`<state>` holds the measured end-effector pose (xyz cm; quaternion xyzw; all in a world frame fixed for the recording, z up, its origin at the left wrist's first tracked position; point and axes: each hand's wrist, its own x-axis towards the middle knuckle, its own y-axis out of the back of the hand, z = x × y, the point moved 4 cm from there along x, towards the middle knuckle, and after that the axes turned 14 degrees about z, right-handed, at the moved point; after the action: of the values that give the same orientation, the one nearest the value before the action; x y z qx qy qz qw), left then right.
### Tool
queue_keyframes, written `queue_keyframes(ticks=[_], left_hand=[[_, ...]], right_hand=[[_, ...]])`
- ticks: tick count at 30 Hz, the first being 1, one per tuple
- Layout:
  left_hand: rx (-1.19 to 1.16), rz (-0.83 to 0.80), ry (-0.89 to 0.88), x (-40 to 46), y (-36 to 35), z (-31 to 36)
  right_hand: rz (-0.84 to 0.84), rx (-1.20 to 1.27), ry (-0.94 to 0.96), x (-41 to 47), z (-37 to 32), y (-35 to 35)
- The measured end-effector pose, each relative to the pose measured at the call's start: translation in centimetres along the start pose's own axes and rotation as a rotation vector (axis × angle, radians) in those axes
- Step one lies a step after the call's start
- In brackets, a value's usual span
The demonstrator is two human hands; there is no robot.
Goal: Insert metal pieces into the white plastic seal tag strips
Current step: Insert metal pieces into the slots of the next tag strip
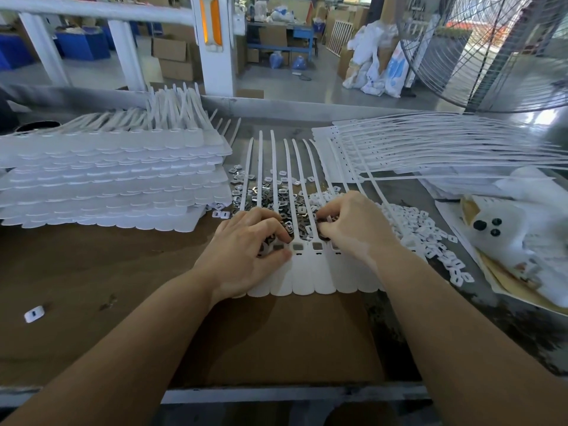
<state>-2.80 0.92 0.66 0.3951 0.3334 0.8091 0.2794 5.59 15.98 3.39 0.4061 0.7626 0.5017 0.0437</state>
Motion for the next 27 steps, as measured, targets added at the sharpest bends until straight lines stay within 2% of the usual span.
queue_keyframes(ticks=[5,8,12,17,21,27], left_hand=[[0.004,-0.071,0.056,0.6,0.0,0.3],[0.101,-0.091,0.132,1.7,-0.2,0.8],[0.265,0.028,0.181,2.6,-1.2,1.9],[0.255,0.174,0.183,1.9,-2.0,1.9],[0.232,0.2,0.175,1.7,-2.2,1.6],[0.242,0.195,0.171,1.6,-2.4,1.4]], right_hand=[[0.08,0.01,0.053,-0.3,0.0,0.1],[0.091,0.071,0.037,-0.3,0.3,0.1],[0.093,0.194,-0.019,-0.3,0.8,0.1],[0.093,0.309,-0.053,-0.2,1.4,0.5],[0.098,0.298,-0.008,-0.3,1.1,0.5],[0.096,0.403,-0.047,-0.7,1.3,1.0]])
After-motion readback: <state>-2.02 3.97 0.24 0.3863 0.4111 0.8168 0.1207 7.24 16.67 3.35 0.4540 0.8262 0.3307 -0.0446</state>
